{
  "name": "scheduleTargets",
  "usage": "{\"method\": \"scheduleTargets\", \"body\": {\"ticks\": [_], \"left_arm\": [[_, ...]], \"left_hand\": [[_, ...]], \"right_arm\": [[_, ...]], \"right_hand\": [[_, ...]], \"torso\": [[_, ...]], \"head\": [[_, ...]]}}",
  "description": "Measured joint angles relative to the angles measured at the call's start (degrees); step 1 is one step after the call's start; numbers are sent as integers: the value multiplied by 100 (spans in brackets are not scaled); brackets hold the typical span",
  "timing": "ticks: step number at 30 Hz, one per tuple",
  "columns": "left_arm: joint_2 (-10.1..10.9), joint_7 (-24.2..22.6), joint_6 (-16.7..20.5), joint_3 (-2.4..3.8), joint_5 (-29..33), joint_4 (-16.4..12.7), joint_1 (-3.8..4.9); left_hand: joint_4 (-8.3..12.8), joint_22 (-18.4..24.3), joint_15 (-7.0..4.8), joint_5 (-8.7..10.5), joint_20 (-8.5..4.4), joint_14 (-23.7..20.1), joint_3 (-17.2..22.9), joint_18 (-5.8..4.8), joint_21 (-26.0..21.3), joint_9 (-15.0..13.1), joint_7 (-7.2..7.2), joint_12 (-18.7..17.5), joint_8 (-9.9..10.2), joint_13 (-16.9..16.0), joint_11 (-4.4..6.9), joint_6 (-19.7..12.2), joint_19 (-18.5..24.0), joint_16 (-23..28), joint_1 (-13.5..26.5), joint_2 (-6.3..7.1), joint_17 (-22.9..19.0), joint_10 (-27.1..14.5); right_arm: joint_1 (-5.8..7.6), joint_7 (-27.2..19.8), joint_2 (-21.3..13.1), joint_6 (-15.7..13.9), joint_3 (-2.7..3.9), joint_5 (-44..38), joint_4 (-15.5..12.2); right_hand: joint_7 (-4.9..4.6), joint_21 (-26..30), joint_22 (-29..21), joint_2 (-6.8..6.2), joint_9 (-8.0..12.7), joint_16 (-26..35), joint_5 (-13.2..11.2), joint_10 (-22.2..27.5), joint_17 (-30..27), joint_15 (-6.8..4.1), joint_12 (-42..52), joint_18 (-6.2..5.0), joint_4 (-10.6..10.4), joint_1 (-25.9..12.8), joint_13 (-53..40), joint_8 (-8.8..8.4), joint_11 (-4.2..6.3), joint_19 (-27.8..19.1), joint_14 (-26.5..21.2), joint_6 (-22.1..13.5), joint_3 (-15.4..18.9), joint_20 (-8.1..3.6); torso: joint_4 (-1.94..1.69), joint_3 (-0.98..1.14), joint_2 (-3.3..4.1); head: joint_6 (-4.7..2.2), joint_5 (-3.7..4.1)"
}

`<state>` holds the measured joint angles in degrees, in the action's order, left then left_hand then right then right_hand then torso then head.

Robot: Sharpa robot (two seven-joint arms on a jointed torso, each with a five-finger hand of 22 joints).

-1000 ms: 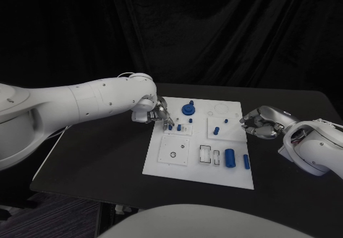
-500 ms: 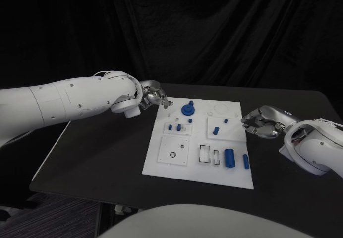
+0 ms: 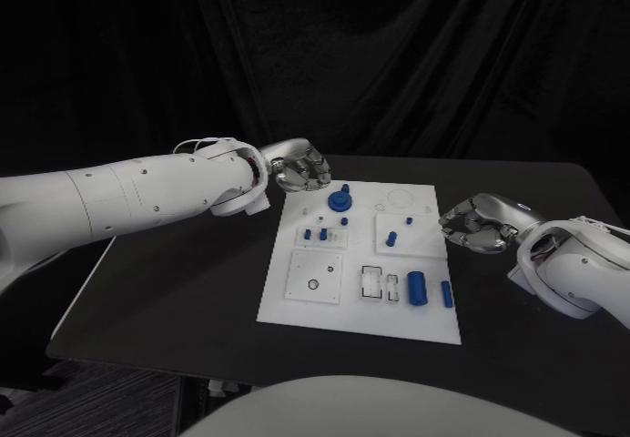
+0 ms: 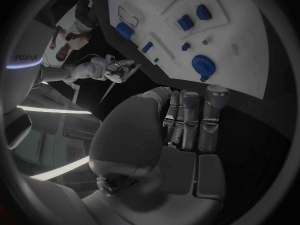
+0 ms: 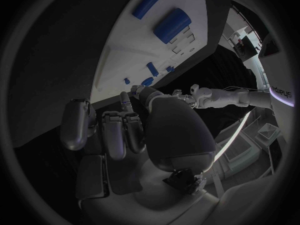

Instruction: Assemble the parts on the task board

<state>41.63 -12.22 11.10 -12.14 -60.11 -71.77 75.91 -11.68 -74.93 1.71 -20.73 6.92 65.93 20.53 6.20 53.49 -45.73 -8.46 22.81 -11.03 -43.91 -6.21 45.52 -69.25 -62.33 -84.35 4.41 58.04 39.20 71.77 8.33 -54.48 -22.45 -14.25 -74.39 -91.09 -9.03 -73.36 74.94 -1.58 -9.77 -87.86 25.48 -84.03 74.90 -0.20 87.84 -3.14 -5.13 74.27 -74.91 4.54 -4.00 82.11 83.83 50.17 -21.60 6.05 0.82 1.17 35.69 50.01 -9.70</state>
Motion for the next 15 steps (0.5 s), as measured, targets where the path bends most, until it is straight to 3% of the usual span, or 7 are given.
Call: {"method": "scheduleTargets", "body": {"ticks": [3, 8, 11, 15], "left_arm": [[-126, -203, 189, 2, -395, 105, -33], [-342, -388, 466, 6, -1122, 247, -121], [-460, -432, 566, 5, -1467, 331, -184], [-697, -448, 669, 3, -2008, 528, -270]], "left_hand": [[33, 0, -120, 58, -25, 159, 27, 0, 359, 241, 137, -163, 214, 310, 78, -119, -197, -167, -61, 61, 34, -333], [71, 0, -227, 111, -126, 879, 36, 0, 1099, 688, 410, -149, 477, 854, 200, -37, -661, -870, -91, 91, 542, -284], [74, 1, -276, 136, -172, 1107, 40, -1, 1224, 822, 432, -134, 505, 1066, 263, 19, -751, -1107, -91, 91, 762, -219], [87, 1, -379, 456, -273, 1537, 53, -98, 1592, 1074, 479, -91, 628, 1500, 345, 203, -1045, -1535, -16, 181, 1211, 131]], "right_arm": [[0, -3, -8, -11, 0, 2, 0], [-3, -9, -23, -29, 0, 4, -10], [-3, -13, -26, -39, 0, 5, -15], [-4, -17, -35, -57, 0, 6, -26]], "right_hand": [[0, 0, 0, 0, 0, 0, 0, 0, 0, 0, 0, 0, 0, 0, 0, 0, 0, 0, 0, 0, 0, 0], [0, 0, 0, 0, 0, 0, 0, 0, 0, 0, 0, 0, 0, 0, 0, 0, 0, 0, 0, 0, 0, 0], [0, 0, -1, 0, 0, 0, 0, 0, 0, 0, 0, 0, 0, 0, 0, 0, 0, 0, 0, 0, 0, 0], [0, 0, -1, 0, 0, 0, 0, 0, 0, 0, 0, 0, 0, 0, 0, 0, 0, 0, 0, 0, 0, 0]], "torso": [[1, 0, 0], [2, 2, 1], [2, 2, 1], [2, 3, 1]], "head": [[0, 47], [0, 101], [0, 121], [0, 153]]}}
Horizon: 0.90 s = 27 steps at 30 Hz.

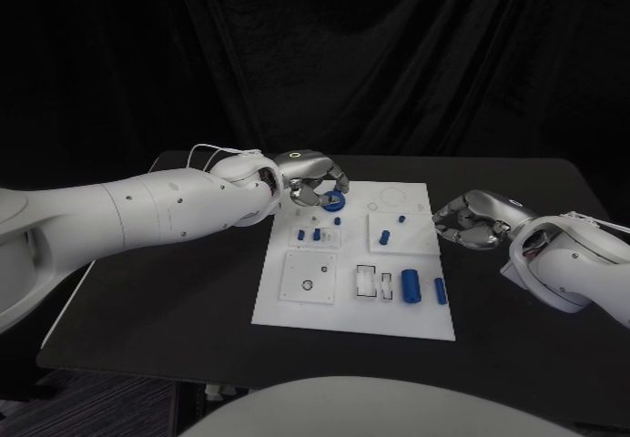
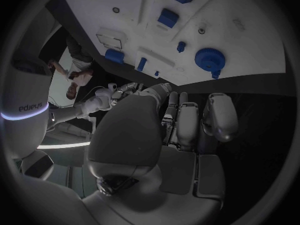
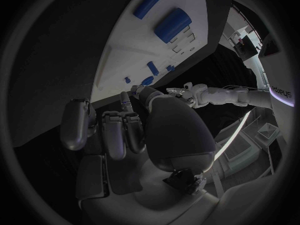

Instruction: Assemble the parts on the task board

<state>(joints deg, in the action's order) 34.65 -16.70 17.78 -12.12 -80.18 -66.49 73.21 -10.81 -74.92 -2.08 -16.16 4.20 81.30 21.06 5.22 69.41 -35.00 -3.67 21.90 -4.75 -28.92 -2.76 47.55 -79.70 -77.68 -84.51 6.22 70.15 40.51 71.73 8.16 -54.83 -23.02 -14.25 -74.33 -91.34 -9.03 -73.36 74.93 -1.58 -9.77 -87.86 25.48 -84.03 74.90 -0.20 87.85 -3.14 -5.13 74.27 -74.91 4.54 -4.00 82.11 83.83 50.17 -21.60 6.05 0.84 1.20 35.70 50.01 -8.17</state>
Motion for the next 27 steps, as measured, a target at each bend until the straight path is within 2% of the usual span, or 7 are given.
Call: {"method": "scheduleTargets", "body": {"ticks": [3, 7, 9, 18, 27], "left_arm": [[-162, 14, 30, 0, -371, 147, -49], [-325, 89, 24, 2, -830, 295, -116], [-378, 145, 4, 2, -1028, 342, -145], [-420, 328, -37, 2, -1464, 416, -191], [-447, 452, -37, 2, -1611, 437, -202]], "left_hand": [[-13, 0, -23, 180, -22, 99, -13, 0, 59, 129, 30, -25, 51, 206, 24, 29, -71, -92, 35, 65, 107, 95], [-115, 0, -47, 733, -63, 174, -317, 1, 82, 360, 154, -44, 54, 521, 39, 151, -113, -154, 183, 214, 155, 178], [-145, 0, -47, 840, -63, 174, -383, 1, 82, 411, 162, -44, 72, 574, 39, 160, -113, -154, 189, 220, 146, 178], [-152, 0, -47, 822, -63, 174, -453, 2, 37, 507, 163, 0, 76, 631, 68, 160, -113, -154, 221, 188, 97, 252], [-120, 1, -47, 651, -62, 173, -484, 2, -30, 593, 225, 13, 76, 693, 49, 178, -112, -153, 186, 153, 27, 271]], "right_arm": [[0, -2, -1, -10, 0, 1, -4], [-1, -5, 0, -20, 0, 2, -20], [-1, -7, -1, -24, 0, 3, -29], [-3, -11, -25, -30, 0, 4, -38], [-17, -14, -6, -31, 0, 5, -37]], "right_hand": [[0, 0, 0, 0, 0, 0, 0, 0, 0, 0, 0, 0, 0, 0, 0, 0, 0, 0, 0, 0, 0, 0], [0, 0, 0, 0, 0, 0, 0, 0, 0, 0, 0, 0, 0, 0, 0, 0, 0, 0, 0, 0, 0, 0], [0, 0, 0, 0, 0, 0, 0, 0, 0, 0, 0, 0, 0, 0, 0, 0, 0, 0, 0, 0, 0, 0], [0, 0, -1, 0, 0, 0, 27, 0, 0, 0, 0, 0, 0, 0, 0, 0, 0, 0, 0, 0, 0, 0], [0, 0, -2, 0, 1, 0, 27, 0, 2, 0, 0, 0, 0, 0, 0, 0, 0, 0, 0, 0, 0, 0]], "torso": [[1, 0, 0], [2, 1, 2], [2, 1, 2], [2, 1, 5], [-3, 0, 2]], "head": [[0, 21], [0, 52], [0, 69], [0, 70], [0, 53]]}}
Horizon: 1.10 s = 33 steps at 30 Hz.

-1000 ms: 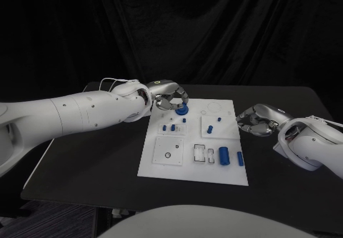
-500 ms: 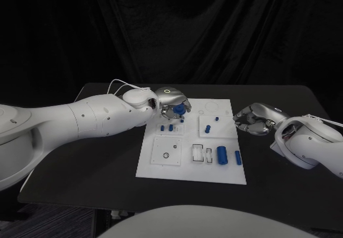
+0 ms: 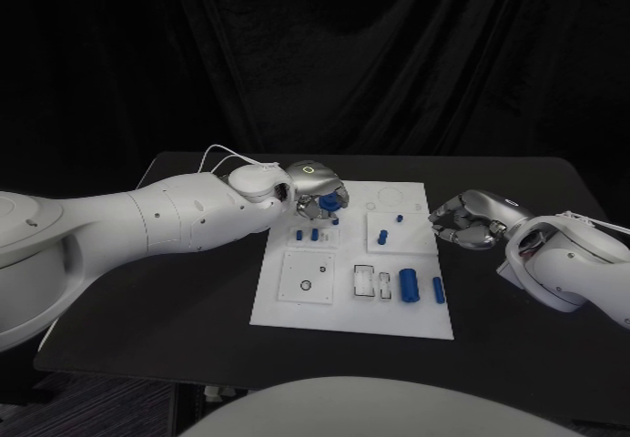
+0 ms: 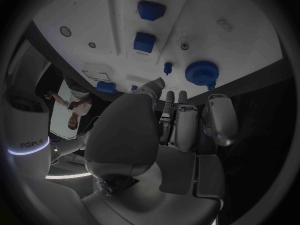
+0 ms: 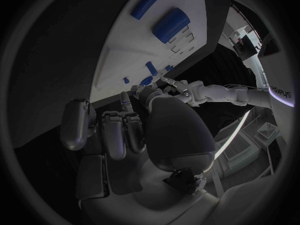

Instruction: Assemble the parts on the task board

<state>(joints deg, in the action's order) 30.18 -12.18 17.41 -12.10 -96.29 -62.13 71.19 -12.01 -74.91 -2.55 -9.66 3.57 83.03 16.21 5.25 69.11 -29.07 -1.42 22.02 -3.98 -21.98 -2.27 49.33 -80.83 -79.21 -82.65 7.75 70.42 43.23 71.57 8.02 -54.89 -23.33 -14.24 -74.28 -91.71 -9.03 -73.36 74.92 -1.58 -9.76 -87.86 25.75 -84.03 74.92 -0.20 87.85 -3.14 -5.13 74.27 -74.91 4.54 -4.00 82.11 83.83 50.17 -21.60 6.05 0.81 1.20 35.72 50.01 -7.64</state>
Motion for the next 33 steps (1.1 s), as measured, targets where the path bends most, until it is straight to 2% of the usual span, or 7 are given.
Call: {"method": "scheduleTargets", "body": {"ticks": [2, 5, 28, 33], "left_arm": [[0, 22, -6, 0, -15, 3, -1], [0, 55, -28, 0, -34, 6, -2], [-114, 141, -308, 1, -68, 95, -58], [-145, 156, -373, 1, -69, 132, -64]], "left_hand": [[0, 0, 0, -73, 0, 0, 0, 0, 0, 29, 21, 68, 0, 0, -39, 21, 0, 0, -21, -21, 2, 39], [16, 0, 0, -105, 21, 0, -16, 0, 15, 53, 22, 127, 0, 0, -34, 22, -21, 0, -21, -21, 52, 111], [16, 1, 0, -78, 42, 0, -16, 0, 46, 115, 41, 238, 0, -26, -16, 42, -41, -21, -22, -21, 70, 208], [49, 1, 0, -206, 21, 0, 18, 1, 89, 161, 41, 278, 0, -26, -8, 42, -61, -49, -53, -51, 96, 257]], "right_arm": [[0, -1, 2, 0, 0, 0, 1], [-2, -2, 3, 0, 0, 0, 2], [-4, -40, 4, -32, 0, 2, -19], [-4, -68, 5, -43, 0, 21, -22]], "right_hand": [[0, 0, 0, 0, 4, 0, 0, 0, 2, 0, 0, 0, 0, 0, 0, 0, 0, 0, 0, 0, 0, 0], [0, 0, 0, 0, 3, 0, 0, 0, 2, 0, 0, 0, 0, 0, 0, 0, 0, 0, 0, 0, 0, 0], [0, 0, -1, 0, 3, 0, 19, 0, 1, 0, 0, 0, 0, 0, 0, 0, 0, 0, 0, 0, 0, 0], [0, 0, -1, 0, 3, 0, 19, 0, 1, 0, 0, 0, 0, 0, 0, 0, 0, 0, 0, 0, 0, 0]], "torso": [[-1, 0, -2], [-1, 0, -3], [3, 1, -2], [3, 1, -2]], "head": [[0, -1], [0, -1], [0, -14], [0, -31]]}}
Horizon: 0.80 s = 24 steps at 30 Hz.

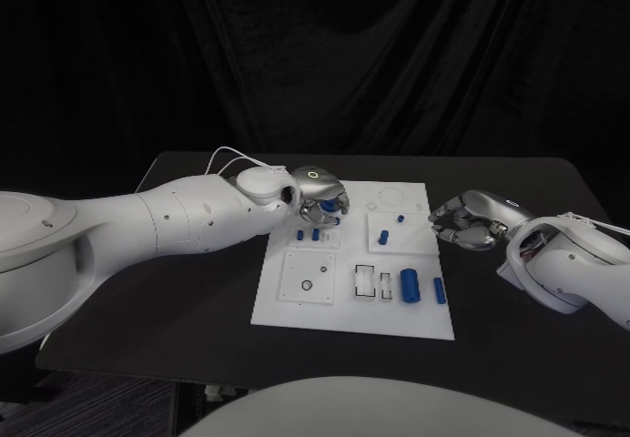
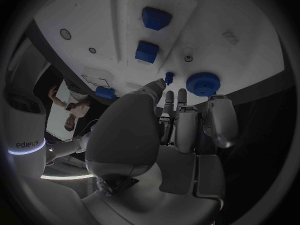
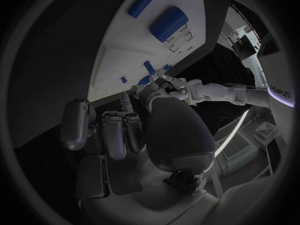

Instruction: Assemble the parts on the task board

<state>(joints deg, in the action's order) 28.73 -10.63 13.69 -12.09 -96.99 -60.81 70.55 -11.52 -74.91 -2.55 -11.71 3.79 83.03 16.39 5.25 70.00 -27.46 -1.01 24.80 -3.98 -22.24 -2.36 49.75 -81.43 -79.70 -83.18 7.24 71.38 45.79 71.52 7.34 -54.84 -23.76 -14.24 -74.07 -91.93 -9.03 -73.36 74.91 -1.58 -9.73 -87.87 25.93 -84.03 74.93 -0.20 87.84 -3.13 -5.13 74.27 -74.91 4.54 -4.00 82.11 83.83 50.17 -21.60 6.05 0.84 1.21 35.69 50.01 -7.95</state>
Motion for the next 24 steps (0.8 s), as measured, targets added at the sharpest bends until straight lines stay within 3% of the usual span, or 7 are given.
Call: {"method": "scheduleTargets", "body": {"ticks": [24], "left_arm": [[-168, 48, -252, 0, -4, 221, -70]], "left_hand": [[72, 0, 0, -94, 0, 0, 73, 0, 0, 19, -45, 21, -22, 49, 55, 125, 0, 0, -60, -39, -64, 181]], "right_arm": [[-1, -69, 6, -6, 0, 63, -5]], "right_hand": [[0, 0, 1, 0, 4, 0, 24, 0, -1, 0, 0, 0, -1, 0, 0, 0, 0, 0, 0, 0, -32, 0]], "torso": [[-2, 0, 0]], "head": [[0, -9]]}}
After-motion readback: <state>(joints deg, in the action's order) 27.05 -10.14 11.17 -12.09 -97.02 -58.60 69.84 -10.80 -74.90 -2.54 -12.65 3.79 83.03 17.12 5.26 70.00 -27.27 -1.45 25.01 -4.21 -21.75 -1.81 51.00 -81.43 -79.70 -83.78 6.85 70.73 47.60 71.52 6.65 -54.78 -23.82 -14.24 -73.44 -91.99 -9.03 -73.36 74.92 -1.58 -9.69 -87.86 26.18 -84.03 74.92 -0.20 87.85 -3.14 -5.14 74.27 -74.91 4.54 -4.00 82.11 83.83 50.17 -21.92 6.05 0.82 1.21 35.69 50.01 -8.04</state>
